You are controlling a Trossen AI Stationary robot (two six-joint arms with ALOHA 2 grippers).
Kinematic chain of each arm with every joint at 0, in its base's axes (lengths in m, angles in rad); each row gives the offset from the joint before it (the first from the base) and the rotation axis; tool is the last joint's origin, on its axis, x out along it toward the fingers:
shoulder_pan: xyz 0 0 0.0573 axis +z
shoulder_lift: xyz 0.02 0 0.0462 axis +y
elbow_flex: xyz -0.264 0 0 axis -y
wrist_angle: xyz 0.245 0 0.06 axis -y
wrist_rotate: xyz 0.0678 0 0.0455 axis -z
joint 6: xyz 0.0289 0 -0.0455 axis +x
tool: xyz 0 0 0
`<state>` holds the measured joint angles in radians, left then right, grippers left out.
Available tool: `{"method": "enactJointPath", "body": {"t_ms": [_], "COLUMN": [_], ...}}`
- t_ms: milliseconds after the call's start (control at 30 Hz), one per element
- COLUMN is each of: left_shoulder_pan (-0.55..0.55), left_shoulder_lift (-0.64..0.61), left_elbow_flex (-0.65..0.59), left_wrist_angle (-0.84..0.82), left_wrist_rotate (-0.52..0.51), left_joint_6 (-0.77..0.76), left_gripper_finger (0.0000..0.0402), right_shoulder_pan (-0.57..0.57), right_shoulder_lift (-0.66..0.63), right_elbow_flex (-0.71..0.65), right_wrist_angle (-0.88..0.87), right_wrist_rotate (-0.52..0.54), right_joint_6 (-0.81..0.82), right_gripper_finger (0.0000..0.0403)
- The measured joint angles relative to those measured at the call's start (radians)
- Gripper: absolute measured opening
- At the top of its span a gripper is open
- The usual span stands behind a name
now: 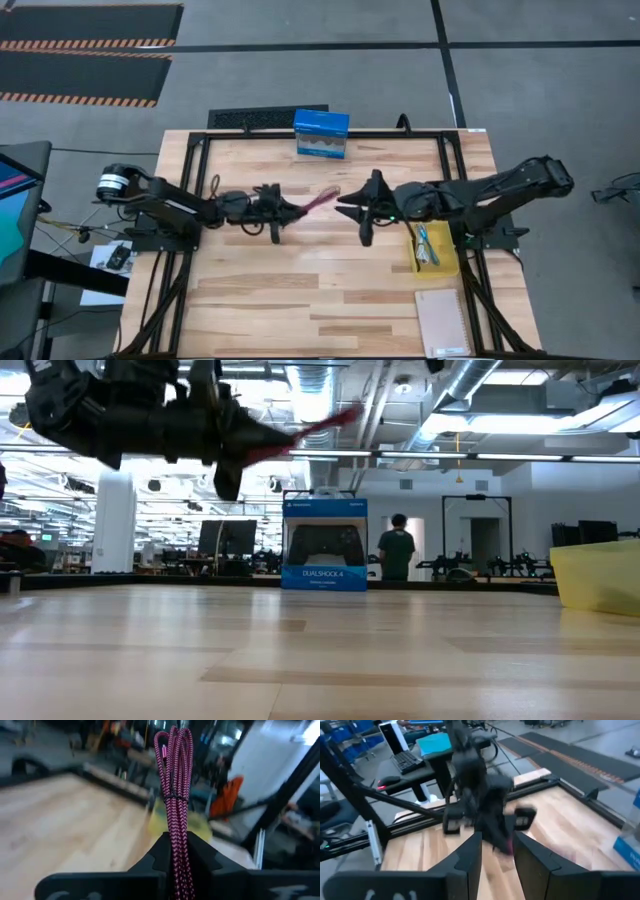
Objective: Pick and place USB-C Cables
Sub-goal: Put the pink charger cable into the yellow bin
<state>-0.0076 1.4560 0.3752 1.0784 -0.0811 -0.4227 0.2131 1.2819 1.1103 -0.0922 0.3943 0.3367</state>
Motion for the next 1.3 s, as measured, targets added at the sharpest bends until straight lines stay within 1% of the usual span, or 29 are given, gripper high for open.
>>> {"method": "enactJointPath", "body": {"t_ms": [133, 200, 267, 367, 400, 467, 567, 667, 767, 867, 933, 1067, 1167, 1200, 1300], "left_shoulder_pan": [0.006, -0.006, -0.027, -0.067, -0.08, -0.1, -0.129, -0.163, -0.196, -0.211, -0.212, -0.213, -0.225, -0.231, -0.256], "left_shoulder_lift": [-0.089, -0.141, -0.188, -0.25, -0.268, -0.302, -0.343, -0.37, -0.371, -0.37, -0.369, -0.37, -0.37, -0.37, -0.37], "left_elbow_flex": [0.001, 0.0, -0.003, -0.003, -0.003, -0.003, -0.003, -0.003, -0.003, -0.003, -0.003, -0.003, -0.003, -0.003, -0.003], "left_wrist_angle": [0.022, 0.014, 0.011, 0.01, 0.009, 0.012, 0.012, 0.014, 0.015, 0.017, 0.027, 0.098, 0.106, 0.107, 0.107], "left_wrist_rotate": [0.015, 0.023, 0.023, 0.012, -0.002, -0.041, -0.086, -0.136, -0.189, -0.209, -0.22, -0.205, -0.16, -0.157, -0.167], "left_joint_6": [0.012, 0.012, 0.022, 0.068, 0.082, 0.109, 0.16, 0.198, 0.203, 0.23, 0.239, 0.238, 0.235, 0.235, 0.238], "left_gripper_finger": [0.0021, 0.0023, 0.0023, 0.0019, 0.0018, 0.0018, 0.0021, 0.0023, 0.0023, 0.0024, 0.0024, 0.0024, 0.0024, 0.0024, 0.0025], "right_shoulder_pan": [0.02, 0.033, 0.046, 0.061, 0.062, 0.059, 0.054, 0.054, 0.055, 0.055, 0.055, 0.055, 0.055, 0.055, 0.055], "right_shoulder_lift": [-0.066, -0.105, -0.143, -0.174, -0.175, -0.171, -0.149, -0.088, -0.014, 0.059, 0.102, 0.161, 0.194, 0.203, 0.239], "right_elbow_flex": [0.0, 0.0, 0.0, 0.0, 0.0, -0.001, 0.0, -0.001, -0.002, -0.001, -0.001, -0.001, -0.001, -0.001, 0.0], "right_wrist_angle": [-0.09, -0.134, -0.194, -0.291, -0.31, -0.326, -0.317, -0.311, -0.229, -0.115, -0.042, 0.102, 0.234, 0.289, 0.46], "right_wrist_rotate": [0.002, 0.021, 0.073, 0.204, 0.244, 0.287, 0.286, 0.284, 0.263, 0.213, 0.203, 0.188, 0.117, 0.087, 0.042], "right_joint_6": [0.059, 0.075, 0.08, 0.081, 0.081, 0.081, 0.081, 0.081, 0.081, 0.071, 0.051, 0.037, 0.007, -0.008, -0.06], "right_gripper_finger": [0.0134, 0.0134, 0.0134, 0.0134, 0.0134, 0.0134, 0.0134, 0.0134, 0.0135, 0.0142, 0.0152, 0.0186, 0.0219, 0.0229, 0.025]}}
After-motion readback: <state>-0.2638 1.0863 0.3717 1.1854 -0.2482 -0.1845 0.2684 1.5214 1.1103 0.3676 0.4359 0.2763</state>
